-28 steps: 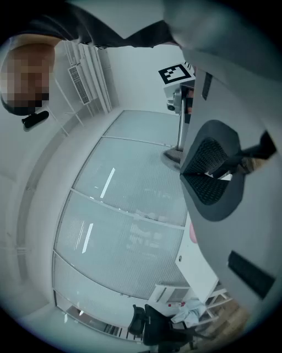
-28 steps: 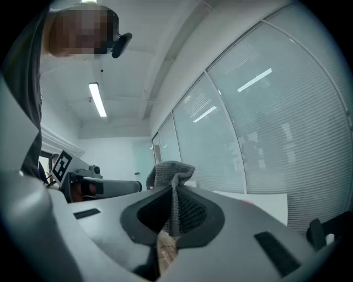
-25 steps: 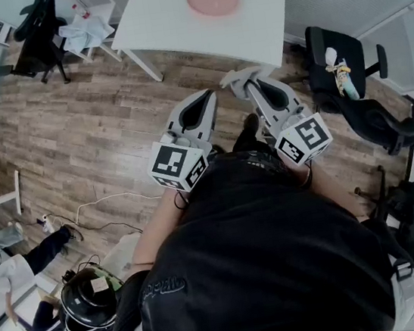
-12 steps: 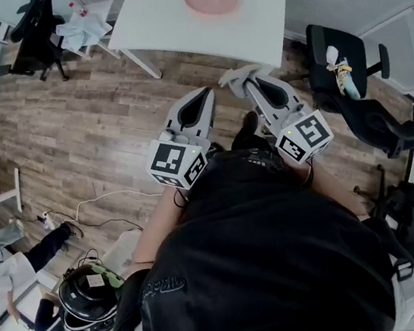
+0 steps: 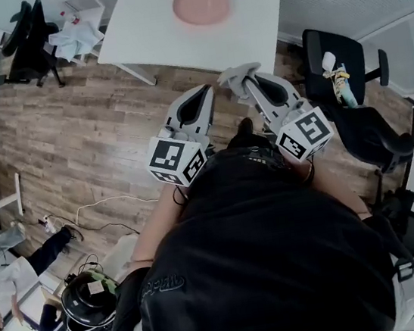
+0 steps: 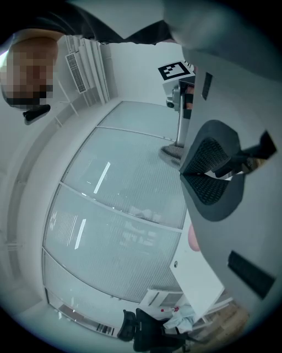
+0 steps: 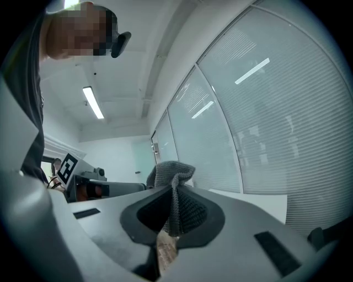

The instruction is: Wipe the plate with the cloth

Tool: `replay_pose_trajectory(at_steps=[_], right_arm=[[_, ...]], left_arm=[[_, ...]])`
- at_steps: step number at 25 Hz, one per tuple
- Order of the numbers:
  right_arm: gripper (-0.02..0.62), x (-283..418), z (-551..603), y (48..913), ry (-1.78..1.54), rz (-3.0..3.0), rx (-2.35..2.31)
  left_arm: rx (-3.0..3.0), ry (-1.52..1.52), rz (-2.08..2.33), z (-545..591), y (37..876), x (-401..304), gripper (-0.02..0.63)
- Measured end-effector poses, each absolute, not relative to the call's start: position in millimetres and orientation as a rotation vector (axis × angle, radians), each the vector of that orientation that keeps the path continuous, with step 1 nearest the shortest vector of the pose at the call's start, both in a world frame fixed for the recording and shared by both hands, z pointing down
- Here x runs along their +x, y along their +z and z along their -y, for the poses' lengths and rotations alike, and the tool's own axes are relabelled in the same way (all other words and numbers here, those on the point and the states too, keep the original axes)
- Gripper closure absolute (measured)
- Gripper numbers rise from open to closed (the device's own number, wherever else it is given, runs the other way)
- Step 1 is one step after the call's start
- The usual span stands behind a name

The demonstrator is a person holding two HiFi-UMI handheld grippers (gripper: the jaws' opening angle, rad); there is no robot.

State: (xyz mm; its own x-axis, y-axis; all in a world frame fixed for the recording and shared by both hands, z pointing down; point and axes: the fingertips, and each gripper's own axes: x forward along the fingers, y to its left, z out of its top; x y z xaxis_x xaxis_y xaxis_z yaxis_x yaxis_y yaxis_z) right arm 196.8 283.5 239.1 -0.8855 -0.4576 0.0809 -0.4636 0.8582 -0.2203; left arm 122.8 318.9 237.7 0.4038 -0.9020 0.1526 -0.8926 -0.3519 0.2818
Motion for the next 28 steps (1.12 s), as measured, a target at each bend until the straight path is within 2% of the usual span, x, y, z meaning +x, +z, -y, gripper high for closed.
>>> replay_pose_trajectory(at_steps=[13,28], right_arm=[[0.56,239,-186,236,0.349,3.027,0.685],[0.56,194,-154,238,0.346,2.979,0.844]], left_arm=[[2.313,-0.081,1.563,-222,243,169,0.591],[2.403,-0.059,1.411,-172,245,127,0.591]])
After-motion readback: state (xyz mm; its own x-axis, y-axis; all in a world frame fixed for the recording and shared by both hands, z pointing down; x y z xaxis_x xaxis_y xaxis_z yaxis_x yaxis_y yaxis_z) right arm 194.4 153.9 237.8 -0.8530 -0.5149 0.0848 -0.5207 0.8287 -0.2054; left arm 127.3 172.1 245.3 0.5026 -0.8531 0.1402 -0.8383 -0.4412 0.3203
